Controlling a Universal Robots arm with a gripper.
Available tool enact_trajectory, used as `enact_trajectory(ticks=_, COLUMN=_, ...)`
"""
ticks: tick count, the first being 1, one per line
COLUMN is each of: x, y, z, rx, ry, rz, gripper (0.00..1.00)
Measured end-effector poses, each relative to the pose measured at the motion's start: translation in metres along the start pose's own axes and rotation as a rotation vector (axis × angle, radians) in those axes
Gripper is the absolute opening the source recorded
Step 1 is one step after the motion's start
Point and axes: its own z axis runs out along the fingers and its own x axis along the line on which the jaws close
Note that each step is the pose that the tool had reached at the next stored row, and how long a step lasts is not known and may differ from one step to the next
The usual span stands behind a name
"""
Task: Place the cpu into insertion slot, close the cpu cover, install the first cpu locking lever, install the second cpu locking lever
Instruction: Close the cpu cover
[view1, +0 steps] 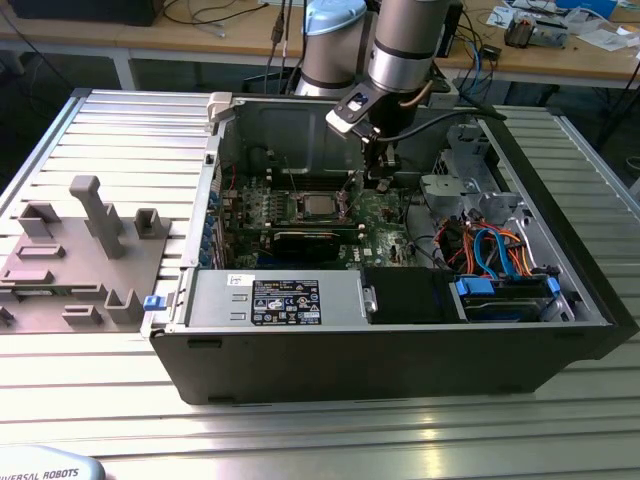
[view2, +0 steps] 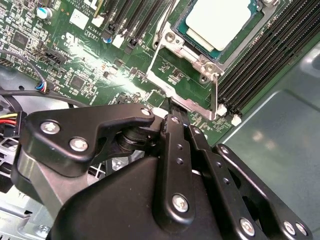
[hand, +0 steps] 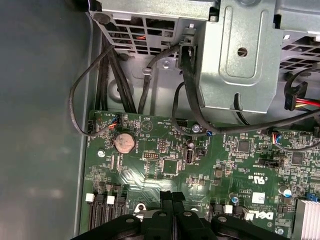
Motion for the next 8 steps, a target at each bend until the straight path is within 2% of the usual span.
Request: enact_trajectory(ticks=8, x=0.0004, y=-0.0037, z=0.0007, rx=0.0001, ry=0.0, rz=0.0, gripper=0.11)
